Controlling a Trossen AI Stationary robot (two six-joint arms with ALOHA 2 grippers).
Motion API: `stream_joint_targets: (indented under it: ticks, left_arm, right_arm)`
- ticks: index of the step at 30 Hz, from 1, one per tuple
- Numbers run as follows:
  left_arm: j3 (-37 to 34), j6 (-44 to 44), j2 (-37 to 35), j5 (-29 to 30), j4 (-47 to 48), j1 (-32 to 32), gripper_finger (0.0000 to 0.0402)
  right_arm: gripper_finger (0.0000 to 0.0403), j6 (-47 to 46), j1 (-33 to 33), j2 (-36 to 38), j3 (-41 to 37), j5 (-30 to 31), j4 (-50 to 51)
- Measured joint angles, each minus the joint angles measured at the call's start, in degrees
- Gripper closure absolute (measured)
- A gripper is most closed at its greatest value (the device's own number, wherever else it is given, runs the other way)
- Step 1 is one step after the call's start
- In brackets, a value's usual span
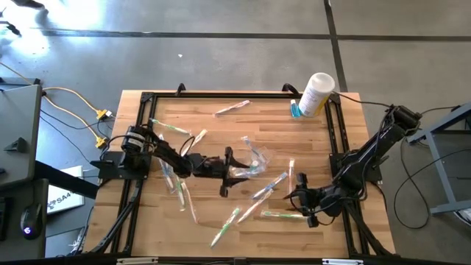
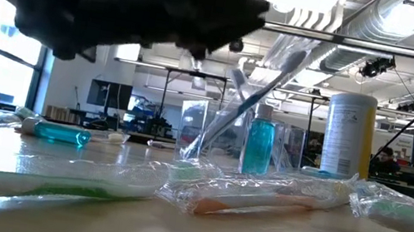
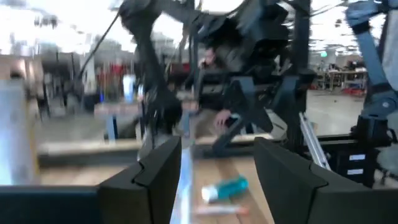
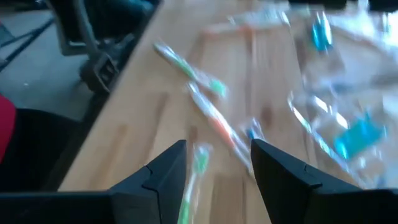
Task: Pick & Place toothbrushing station
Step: Put the blue mouthwash into the transparent organizer
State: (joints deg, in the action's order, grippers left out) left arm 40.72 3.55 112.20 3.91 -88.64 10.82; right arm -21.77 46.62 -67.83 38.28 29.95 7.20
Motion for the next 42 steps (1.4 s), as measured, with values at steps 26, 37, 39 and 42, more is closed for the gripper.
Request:
stream_joint_targets:
  ticks: [26, 37, 39, 42]
  left_arm:
    - [24.5, 18.8, -0.7, 21.4, 31.3, 15.0, 0.0206]
    - [24.5, 29.3, -0.6, 23.7, 38.5, 18.7, 0.0206]
    - [24.5, 29.4, -0.6, 23.3, 39.1, 18.9, 0.0206]
    - [24.5, 29.2, -0.6, 23.2, 41.5, 18.9, 0.0206]
  right_arm:
    - [0.0232, 12.0, -2.0, 0.0, 0.0, 27.3, -12.5]
    - [0.0232, 9.5, -2.1, 0.0, 0.0, 27.1, -10.3]
    - [0.0232, 9.5, -2.1, 0.0, 0.0, 27.1, -10.4]
    - [0.0232, 9.5, -2.1, 0.0, 0.0, 27.1, -10.4]
